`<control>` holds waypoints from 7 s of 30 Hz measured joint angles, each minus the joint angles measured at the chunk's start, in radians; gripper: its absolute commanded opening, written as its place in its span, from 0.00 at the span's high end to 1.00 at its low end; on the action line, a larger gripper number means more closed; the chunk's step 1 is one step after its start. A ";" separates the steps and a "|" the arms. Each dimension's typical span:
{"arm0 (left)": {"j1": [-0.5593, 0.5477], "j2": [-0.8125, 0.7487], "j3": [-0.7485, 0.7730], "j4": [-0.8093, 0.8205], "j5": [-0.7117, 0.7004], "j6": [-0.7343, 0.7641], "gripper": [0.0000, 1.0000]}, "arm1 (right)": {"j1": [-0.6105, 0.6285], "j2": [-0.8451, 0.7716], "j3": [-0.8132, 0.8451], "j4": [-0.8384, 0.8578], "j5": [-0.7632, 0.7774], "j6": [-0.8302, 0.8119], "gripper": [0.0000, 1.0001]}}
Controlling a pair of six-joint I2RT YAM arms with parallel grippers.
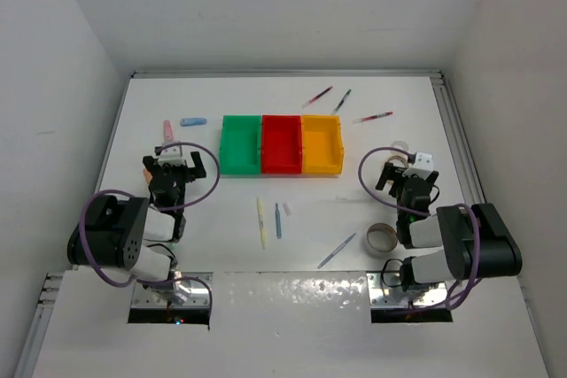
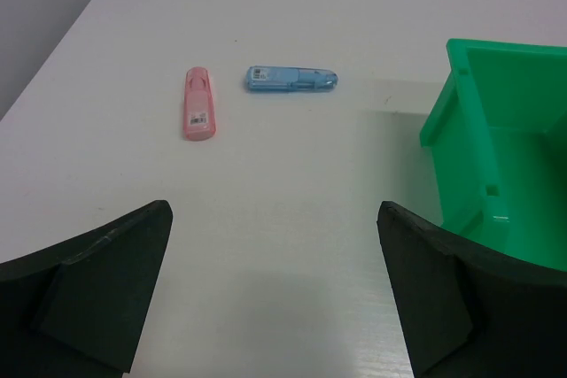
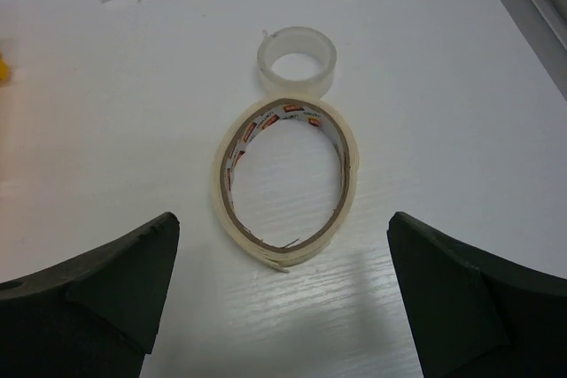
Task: Sort the stationery into containers
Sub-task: Pick up the pen from the center of the board, then close the pen cap on the pen.
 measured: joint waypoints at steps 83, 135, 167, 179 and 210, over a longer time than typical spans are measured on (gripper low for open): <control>-0.789 0.215 0.748 -1.584 0.213 -0.577 0.73 | 0.514 -0.607 0.359 -1.579 0.043 0.307 0.55; -0.549 -0.369 0.824 -1.614 -0.148 -0.179 1.00 | 0.976 -0.380 0.436 -1.655 0.082 1.307 0.58; -0.464 -0.725 0.594 -1.543 -0.147 -0.120 1.00 | 1.222 -0.065 0.615 -1.776 0.161 1.686 0.60; -0.463 -0.732 0.575 -1.549 -0.145 -0.120 1.00 | 1.239 -0.036 0.613 -1.785 0.153 1.726 0.60; -0.455 -0.726 0.564 -1.552 -0.148 -0.110 1.00 | 1.239 0.050 0.648 -1.831 0.166 1.677 0.65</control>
